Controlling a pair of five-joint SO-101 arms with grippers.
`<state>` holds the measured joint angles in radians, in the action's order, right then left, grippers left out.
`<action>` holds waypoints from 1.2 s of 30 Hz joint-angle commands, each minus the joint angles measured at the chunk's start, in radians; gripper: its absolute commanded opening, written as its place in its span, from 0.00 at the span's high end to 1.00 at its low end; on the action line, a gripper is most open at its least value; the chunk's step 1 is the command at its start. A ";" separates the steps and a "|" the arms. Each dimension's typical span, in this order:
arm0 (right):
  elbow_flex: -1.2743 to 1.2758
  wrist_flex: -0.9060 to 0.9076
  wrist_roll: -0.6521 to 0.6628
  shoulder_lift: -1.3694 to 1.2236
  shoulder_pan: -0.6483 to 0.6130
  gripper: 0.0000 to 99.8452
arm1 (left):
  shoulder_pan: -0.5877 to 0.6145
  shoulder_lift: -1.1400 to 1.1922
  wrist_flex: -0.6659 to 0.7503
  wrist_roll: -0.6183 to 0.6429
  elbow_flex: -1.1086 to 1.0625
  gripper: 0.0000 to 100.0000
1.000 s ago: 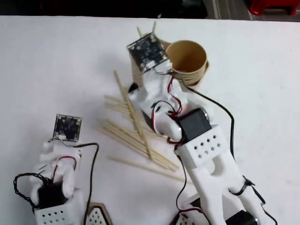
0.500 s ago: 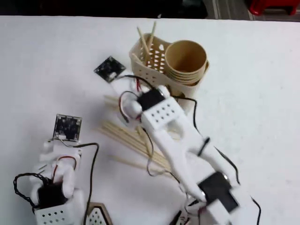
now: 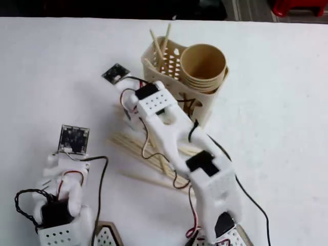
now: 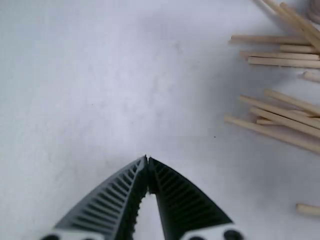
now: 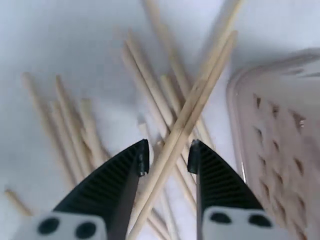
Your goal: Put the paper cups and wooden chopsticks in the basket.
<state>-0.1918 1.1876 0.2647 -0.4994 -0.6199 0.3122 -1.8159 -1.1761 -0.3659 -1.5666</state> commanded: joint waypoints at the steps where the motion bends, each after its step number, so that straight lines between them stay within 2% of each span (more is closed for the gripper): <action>1: -0.098 -0.005 0.009 -0.053 0.039 0.86 | 0.008 -0.008 0.015 -0.012 0.003 0.98; 7: -0.114 -0.004 0.011 -0.105 0.051 0.87 | 0.008 -0.008 0.015 -0.012 0.003 0.98; 12: -0.115 -0.004 0.011 -0.128 0.045 0.96 | 0.008 -0.008 0.014 -0.014 0.003 0.98; 17: -0.112 0.002 0.012 -0.131 0.048 0.96 | 0.008 -0.008 0.014 -0.014 0.003 0.98; 31: -0.261 0.237 0.012 -0.033 0.028 0.98 | 0.008 -0.008 0.014 -0.014 0.003 0.98; 36: -0.262 0.257 0.012 -0.028 0.028 0.98 | 0.008 -0.008 0.014 -0.014 0.003 0.98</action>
<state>-0.4189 1.4285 0.2708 -0.5930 -0.5831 0.3122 -1.8159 -1.1761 -0.3721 -1.5666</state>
